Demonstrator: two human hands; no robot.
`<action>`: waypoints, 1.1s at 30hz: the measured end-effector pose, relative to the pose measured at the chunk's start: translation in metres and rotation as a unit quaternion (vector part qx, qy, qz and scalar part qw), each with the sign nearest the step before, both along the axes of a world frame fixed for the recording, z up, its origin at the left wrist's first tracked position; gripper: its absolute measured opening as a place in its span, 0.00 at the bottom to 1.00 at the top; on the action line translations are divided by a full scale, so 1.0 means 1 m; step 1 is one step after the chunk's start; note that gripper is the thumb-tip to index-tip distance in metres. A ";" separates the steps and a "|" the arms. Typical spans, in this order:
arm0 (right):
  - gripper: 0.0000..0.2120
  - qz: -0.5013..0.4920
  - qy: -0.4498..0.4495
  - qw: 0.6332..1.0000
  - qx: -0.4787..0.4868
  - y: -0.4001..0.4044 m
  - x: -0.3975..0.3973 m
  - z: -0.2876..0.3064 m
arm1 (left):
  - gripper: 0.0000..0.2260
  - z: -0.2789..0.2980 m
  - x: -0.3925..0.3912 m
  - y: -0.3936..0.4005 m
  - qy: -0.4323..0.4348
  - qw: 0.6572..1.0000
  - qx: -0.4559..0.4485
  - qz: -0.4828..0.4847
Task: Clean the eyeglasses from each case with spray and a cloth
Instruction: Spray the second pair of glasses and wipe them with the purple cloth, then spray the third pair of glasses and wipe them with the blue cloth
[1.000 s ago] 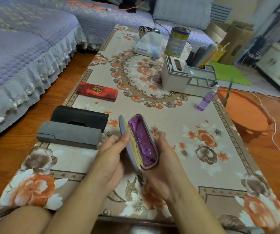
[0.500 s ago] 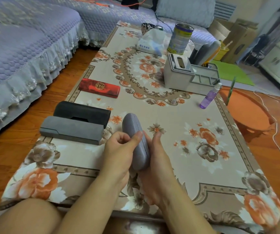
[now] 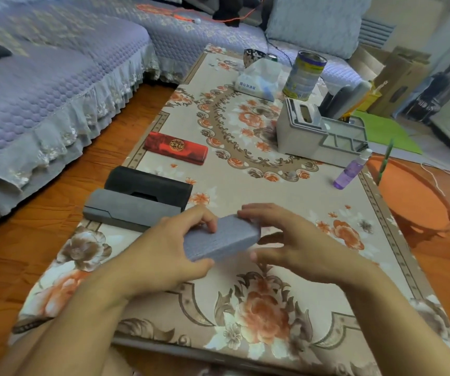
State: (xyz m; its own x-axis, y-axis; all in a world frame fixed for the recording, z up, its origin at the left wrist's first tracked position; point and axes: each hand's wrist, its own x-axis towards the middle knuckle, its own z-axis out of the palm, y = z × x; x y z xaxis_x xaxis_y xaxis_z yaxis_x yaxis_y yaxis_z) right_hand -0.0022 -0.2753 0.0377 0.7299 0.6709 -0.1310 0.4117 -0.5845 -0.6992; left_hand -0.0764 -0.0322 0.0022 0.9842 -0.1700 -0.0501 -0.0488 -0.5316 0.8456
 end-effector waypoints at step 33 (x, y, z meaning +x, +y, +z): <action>0.17 -0.068 -0.189 0.969 -0.142 0.193 0.137 -0.058 | 0.18 -0.050 0.041 0.092 0.011 0.896 -0.041 0.442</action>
